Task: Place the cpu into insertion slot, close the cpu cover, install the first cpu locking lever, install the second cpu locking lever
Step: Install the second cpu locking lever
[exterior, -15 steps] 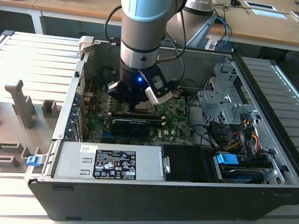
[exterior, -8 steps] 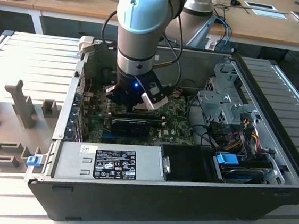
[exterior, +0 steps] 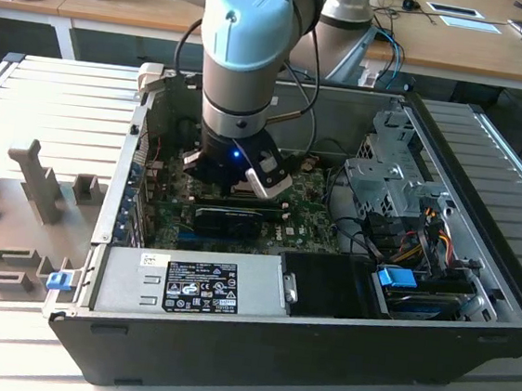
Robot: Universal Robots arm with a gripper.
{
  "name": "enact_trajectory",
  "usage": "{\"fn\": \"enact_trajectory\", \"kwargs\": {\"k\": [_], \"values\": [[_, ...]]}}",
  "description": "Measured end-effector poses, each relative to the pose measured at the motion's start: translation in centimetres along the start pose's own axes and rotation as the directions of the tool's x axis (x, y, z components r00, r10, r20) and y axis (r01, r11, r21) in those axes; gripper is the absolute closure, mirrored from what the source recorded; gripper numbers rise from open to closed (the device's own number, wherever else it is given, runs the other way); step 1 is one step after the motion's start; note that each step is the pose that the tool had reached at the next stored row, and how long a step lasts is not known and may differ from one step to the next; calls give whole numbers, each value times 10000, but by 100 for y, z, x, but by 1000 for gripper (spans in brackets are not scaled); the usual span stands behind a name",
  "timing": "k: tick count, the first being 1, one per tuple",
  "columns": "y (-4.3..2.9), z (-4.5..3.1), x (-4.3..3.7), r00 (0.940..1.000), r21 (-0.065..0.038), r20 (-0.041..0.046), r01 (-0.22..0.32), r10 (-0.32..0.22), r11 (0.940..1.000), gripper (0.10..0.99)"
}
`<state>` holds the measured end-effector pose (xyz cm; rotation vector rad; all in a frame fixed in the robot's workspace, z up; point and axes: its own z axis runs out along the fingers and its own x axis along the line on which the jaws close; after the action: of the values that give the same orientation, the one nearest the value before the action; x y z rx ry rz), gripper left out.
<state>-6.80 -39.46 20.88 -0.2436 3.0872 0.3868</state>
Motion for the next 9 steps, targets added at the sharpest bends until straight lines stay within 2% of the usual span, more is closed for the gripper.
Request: {"fn": "enact_trajectory", "kwargs": {"k": [5, 9], "values": [[-29, -1, 45, 10000, -22, 5, -6, 6, 10000, 980], [-38, 37, 79, 10000, -81, 17, -18, 19, 10000, 980]]}}
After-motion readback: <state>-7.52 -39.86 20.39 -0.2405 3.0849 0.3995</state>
